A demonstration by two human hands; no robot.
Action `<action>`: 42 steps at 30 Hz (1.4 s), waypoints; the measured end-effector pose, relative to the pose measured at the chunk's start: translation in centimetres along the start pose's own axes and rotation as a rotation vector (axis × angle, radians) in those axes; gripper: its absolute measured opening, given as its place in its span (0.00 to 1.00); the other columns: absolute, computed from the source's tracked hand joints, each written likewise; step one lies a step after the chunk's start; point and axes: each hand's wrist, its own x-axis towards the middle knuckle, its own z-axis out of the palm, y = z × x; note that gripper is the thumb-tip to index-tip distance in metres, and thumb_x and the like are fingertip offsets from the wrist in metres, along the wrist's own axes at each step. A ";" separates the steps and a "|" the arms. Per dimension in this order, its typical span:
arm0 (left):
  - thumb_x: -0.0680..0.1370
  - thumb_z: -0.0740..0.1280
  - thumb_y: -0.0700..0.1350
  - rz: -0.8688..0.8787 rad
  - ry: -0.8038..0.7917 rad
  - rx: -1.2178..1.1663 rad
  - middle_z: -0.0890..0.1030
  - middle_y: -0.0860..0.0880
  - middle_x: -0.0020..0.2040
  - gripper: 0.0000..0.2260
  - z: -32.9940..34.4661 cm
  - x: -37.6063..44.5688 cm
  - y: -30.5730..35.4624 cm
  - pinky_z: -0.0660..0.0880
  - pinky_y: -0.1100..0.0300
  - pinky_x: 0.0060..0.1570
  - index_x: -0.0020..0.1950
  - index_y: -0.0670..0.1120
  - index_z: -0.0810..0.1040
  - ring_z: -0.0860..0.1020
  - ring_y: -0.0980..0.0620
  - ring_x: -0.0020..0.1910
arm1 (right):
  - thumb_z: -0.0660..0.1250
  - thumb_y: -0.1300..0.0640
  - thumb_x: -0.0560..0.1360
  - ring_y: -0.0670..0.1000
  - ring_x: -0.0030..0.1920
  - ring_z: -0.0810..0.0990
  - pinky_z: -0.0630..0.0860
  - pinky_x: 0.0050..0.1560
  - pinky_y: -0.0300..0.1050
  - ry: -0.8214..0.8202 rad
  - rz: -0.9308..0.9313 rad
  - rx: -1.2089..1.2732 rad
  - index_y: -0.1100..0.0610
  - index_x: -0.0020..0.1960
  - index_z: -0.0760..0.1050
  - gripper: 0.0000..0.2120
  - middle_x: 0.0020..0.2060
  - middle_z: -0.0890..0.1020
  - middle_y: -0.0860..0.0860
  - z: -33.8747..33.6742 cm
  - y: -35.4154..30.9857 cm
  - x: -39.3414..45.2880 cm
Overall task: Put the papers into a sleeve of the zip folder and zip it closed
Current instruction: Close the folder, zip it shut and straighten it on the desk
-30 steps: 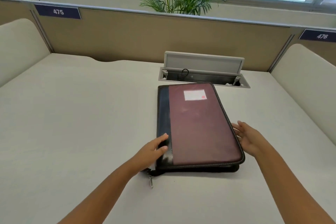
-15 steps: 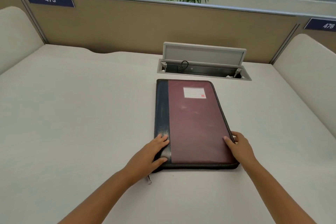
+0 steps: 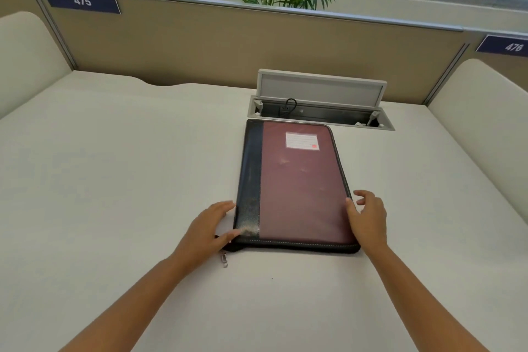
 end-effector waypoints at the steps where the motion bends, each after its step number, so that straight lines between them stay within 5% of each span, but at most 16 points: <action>1: 0.67 0.53 0.74 0.007 0.010 -0.010 0.65 0.66 0.64 0.34 -0.3 -0.8 -0.6 0.63 0.66 0.62 0.66 0.57 0.66 0.68 0.67 0.59 | 0.62 0.57 0.76 0.48 0.43 0.74 0.72 0.45 0.45 0.060 -0.096 0.049 0.56 0.55 0.74 0.08 0.42 0.74 0.51 0.1 -0.4 -0.7; 3: 0.68 0.58 0.72 0.053 0.009 0.002 0.68 0.66 0.60 0.27 -0.6 -2.2 -1.5 0.65 0.70 0.58 0.61 0.61 0.69 0.70 0.67 0.56 | 0.61 0.57 0.76 0.42 0.32 0.71 0.68 0.36 0.36 0.029 -0.269 0.169 0.51 0.49 0.74 0.04 0.32 0.73 0.45 0.7 -1.4 -2.7; 6: 0.69 0.65 0.64 0.130 0.031 0.073 0.74 0.62 0.52 0.17 -0.3 -3.3 -2.4 0.68 0.66 0.52 0.52 0.57 0.77 0.71 0.65 0.51 | 0.58 0.48 0.73 0.43 0.26 0.69 0.65 0.29 0.32 -0.237 -0.439 0.184 0.44 0.45 0.72 0.05 0.25 0.72 0.44 2.6 -2.3 -6.5; 11: 0.71 0.64 0.59 0.105 0.076 0.066 0.75 0.62 0.43 0.09 -0.2 -3.2 -2.5 0.68 0.63 0.44 0.44 0.55 0.77 0.71 0.61 0.43 | 0.59 0.46 0.73 0.46 0.26 0.68 0.68 0.30 0.40 -0.443 -0.607 0.066 0.46 0.48 0.72 0.07 0.23 0.70 0.46 6.1 -4.3 -11.9; 15: 0.71 0.61 0.64 0.071 0.073 -0.012 0.74 0.61 0.36 0.15 -0.5 -3.2 -2.2 0.65 0.68 0.38 0.37 0.53 0.74 0.70 0.60 0.38 | 0.50 0.32 0.69 0.47 0.36 0.78 0.65 0.36 0.41 -0.587 -0.602 -0.192 0.46 0.54 0.71 0.25 0.29 0.75 0.44 8.0 -6.4 -14.1; 18: 0.69 0.60 0.69 0.043 0.061 -0.076 0.76 0.62 0.39 0.14 -0.7 -3.1 -2.3 0.65 0.69 0.37 0.34 0.59 0.72 0.71 0.59 0.38 | 0.50 0.29 0.67 0.51 0.45 0.81 0.67 0.38 0.44 -0.603 -0.559 -0.258 0.50 0.56 0.68 0.30 0.44 0.82 0.48 8.8 -7.5 -14.3; 21: 0.65 0.64 0.65 -0.004 0.033 -0.074 0.77 0.64 0.39 0.08 -0.6 -3.0 -2.3 0.64 0.68 0.37 0.35 0.63 0.73 0.71 0.59 0.40 | 0.56 0.28 0.67 0.50 0.47 0.80 0.72 0.43 0.46 -0.648 -0.515 -0.270 0.50 0.52 0.69 0.28 0.48 0.82 0.45 9.1 -8.4 -14.6; 28: 0.62 0.63 0.73 0.002 -0.052 -0.216 0.79 0.60 0.31 0.18 -1.1 -2.8 -2.2 0.66 0.70 0.39 0.29 0.59 0.77 0.73 0.58 0.40 | 0.62 0.37 0.70 0.50 0.49 0.80 0.67 0.41 0.43 -0.589 -0.430 -0.265 0.49 0.49 0.75 0.18 0.47 0.83 0.48 9.0 -9.1 -14.9; 33: 0.62 0.64 0.73 0.015 -0.075 -0.196 0.80 0.64 0.35 0.14 -1.1 -2.9 -1.9 0.66 0.69 0.41 0.33 0.65 0.79 0.73 0.58 0.42 | 0.62 0.44 0.71 0.50 0.49 0.80 0.64 0.39 0.41 -0.599 -0.449 -0.295 0.49 0.49 0.76 0.12 0.46 0.83 0.48 8.7 -9.3 -14.6; 38: 0.60 0.68 0.64 -0.051 -0.072 -0.193 0.79 0.62 0.31 0.08 -0.9 -3.0 -1.5 0.67 0.68 0.39 0.29 0.62 0.78 0.73 0.59 0.41 | 0.65 0.35 0.65 0.50 0.42 0.78 0.69 0.39 0.44 -0.676 -0.438 -0.279 0.50 0.48 0.69 0.22 0.43 0.81 0.46 8.0 -9.4 -15.1; 42: 0.58 0.67 0.68 -0.033 -0.042 -0.127 0.78 0.62 0.28 0.11 -0.2 -3.2 -1.4 0.63 0.69 0.36 0.28 0.62 0.75 0.73 0.59 0.37 | 0.63 0.35 0.65 0.54 0.38 0.77 0.61 0.28 0.42 -0.635 -0.492 -0.308 0.52 0.47 0.60 0.24 0.36 0.74 0.46 8.2 -9.7 -15.7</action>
